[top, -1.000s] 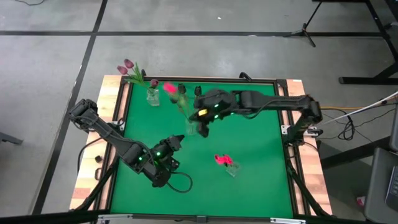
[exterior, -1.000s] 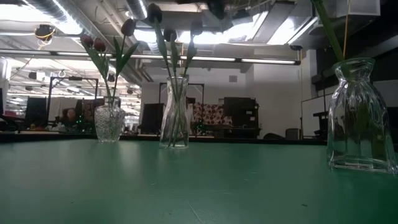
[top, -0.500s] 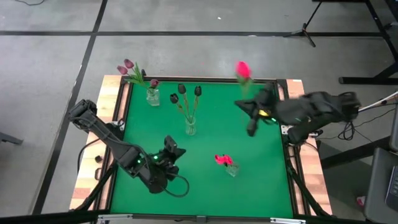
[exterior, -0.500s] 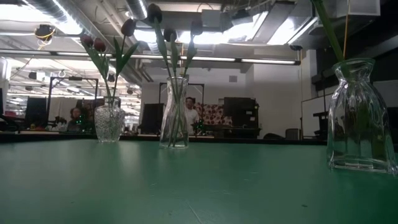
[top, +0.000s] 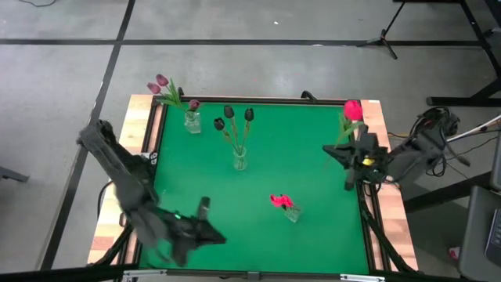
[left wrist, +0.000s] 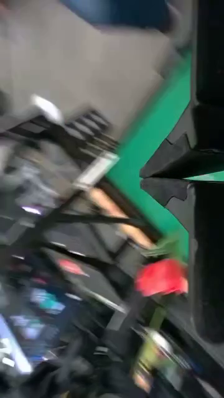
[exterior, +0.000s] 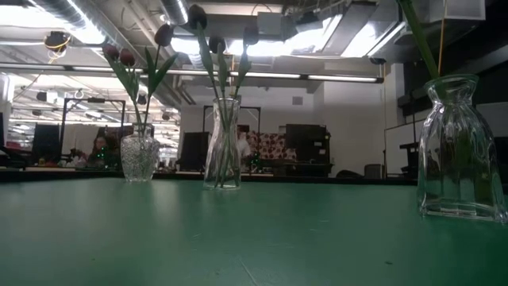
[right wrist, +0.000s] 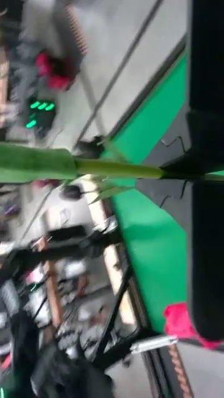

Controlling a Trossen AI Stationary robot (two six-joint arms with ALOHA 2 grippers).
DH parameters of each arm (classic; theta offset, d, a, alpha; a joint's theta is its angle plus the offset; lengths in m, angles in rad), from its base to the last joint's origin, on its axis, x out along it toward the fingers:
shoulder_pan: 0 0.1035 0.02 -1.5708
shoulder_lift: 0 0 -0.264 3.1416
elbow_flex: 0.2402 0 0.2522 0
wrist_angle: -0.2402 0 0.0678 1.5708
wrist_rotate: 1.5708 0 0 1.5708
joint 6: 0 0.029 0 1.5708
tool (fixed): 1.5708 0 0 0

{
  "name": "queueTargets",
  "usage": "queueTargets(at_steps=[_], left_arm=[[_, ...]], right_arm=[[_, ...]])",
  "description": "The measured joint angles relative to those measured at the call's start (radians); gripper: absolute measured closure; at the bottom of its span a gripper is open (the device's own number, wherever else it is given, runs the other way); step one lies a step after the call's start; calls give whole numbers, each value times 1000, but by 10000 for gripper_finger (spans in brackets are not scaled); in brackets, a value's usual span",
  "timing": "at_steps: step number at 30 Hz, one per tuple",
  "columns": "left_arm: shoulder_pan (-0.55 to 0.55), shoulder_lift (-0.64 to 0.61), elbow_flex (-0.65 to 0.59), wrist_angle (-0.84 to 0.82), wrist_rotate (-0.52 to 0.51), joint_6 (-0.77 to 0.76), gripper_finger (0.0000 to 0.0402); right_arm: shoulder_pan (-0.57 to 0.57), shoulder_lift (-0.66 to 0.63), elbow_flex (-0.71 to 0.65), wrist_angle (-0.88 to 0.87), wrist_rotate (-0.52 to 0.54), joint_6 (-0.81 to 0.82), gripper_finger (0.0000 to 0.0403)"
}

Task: Sort flowers into vase by color
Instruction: Put the pink tulip into the bottom transparent vase

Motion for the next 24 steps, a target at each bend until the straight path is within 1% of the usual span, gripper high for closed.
queueTargets(at_steps=[2,5,7,8,11,13,16,19,24], left_arm=[[5,-80,1,2,111,-48,401],[47,-196,-16,3,340,-156,401],[81,-262,-40,4,460,-218,401],[94,-288,-56,9,492,-248,401],[120,-343,-124,36,511,-309,401],[125,-365,-170,57,510,-314,401],[120,-395,-237,109,494,-325,401],[115,-406,-296,142,462,-363,401],[116,-405,-374,196,380,-406,401]], right_arm=[[11,-48,-40,109,-22,-137,403],[26,-125,-137,299,-40,-327,403],[26,-190,-241,431,-70,-396,403],[26,-224,-298,504,-89,-407,403],[24,-314,-483,706,-104,-415,403],[24,-357,-595,850,-107,-423,403],[24,-396,-737,1022,-114,-425,403],[25,-410,-838,1115,-128,-382,403],[25,-384,-916,1153,-148,-256,403]])
